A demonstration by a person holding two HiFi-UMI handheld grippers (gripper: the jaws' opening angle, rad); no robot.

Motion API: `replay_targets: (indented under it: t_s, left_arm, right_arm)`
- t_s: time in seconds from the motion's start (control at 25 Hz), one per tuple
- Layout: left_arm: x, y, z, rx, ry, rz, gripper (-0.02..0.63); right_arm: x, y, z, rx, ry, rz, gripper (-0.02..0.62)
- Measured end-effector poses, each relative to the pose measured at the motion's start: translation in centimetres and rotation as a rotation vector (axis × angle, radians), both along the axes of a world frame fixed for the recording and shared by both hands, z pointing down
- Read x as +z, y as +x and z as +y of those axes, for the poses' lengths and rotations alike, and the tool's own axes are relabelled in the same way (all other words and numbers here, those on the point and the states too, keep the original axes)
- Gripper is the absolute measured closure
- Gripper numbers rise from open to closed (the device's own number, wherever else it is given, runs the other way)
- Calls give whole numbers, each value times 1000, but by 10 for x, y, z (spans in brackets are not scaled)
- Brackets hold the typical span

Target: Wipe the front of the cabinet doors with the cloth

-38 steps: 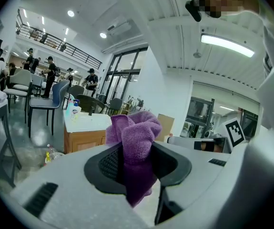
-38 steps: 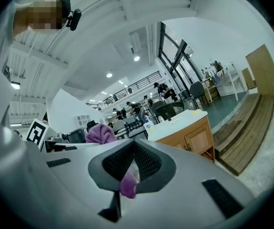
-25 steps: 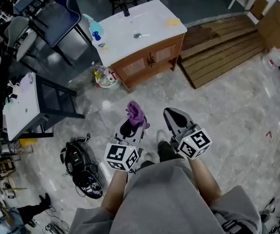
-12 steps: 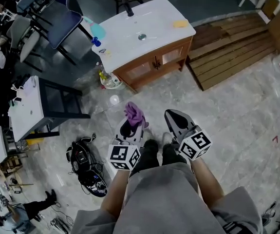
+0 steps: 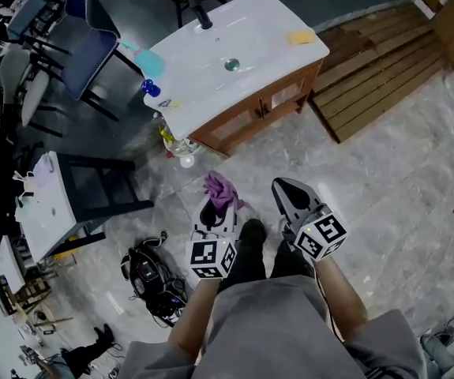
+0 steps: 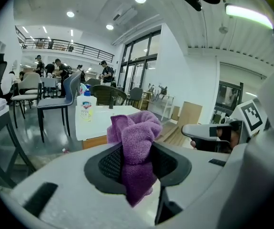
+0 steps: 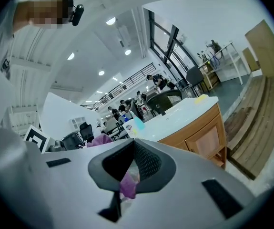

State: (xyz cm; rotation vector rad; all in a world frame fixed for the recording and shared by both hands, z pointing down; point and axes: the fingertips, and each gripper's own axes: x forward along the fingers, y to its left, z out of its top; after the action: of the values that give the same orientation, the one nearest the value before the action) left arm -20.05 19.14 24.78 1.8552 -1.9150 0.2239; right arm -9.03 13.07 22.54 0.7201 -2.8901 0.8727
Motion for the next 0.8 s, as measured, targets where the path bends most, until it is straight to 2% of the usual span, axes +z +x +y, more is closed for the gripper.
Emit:
replay_targets:
  t_s: [0.36,0.52,0.8]
  left_arm:
    - [59,-70,-35,13,-58,4,460]
    - [89,-81,-51,19,-84,-5,460]
    - [132,-90,-74,-24,-83,-68,460]
  right_arm:
    - [46,-58,-33,74,-18,20,584]
    - [68,-67,-52,99,-20,14,584]
    - [116,-74,-80,127,-62,-16,584]
